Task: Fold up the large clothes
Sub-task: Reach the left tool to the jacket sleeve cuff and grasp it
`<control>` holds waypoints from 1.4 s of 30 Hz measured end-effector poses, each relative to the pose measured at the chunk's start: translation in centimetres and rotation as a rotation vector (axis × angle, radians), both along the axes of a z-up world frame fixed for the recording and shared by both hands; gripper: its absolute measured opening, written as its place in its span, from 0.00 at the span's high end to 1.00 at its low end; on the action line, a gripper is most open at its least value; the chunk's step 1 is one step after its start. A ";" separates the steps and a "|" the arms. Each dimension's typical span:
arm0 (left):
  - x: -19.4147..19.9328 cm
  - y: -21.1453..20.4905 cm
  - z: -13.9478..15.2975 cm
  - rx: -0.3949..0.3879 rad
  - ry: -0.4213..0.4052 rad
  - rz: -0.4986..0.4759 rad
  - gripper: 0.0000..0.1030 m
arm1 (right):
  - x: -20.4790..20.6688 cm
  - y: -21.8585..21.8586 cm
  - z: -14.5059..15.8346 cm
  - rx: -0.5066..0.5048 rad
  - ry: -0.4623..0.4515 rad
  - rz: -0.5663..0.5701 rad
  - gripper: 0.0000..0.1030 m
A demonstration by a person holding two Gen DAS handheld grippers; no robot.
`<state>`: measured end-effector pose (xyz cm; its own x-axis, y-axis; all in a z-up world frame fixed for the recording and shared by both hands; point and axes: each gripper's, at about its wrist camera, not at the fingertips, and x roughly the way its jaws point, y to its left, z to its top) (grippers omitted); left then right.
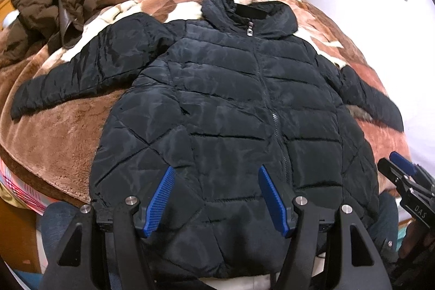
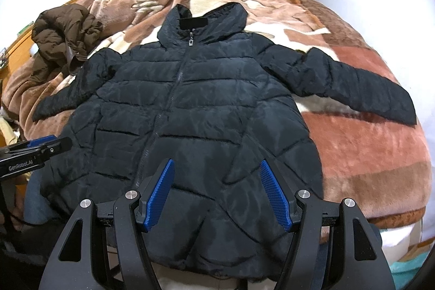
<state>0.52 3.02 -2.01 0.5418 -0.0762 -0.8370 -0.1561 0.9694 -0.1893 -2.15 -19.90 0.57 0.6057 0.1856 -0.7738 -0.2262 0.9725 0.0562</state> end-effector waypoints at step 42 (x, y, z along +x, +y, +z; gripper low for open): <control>7.0 33.4 -11.8 -0.163 -0.042 0.679 0.36 | 16.6 7.3 -6.1 -0.073 0.111 0.094 0.36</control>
<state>7.53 36.45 -13.81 0.5457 0.1681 -0.8209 -0.7066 0.6190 -0.3429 14.40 -12.62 -5.58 0.4984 0.1785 -0.8484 -0.3128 0.9497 0.0161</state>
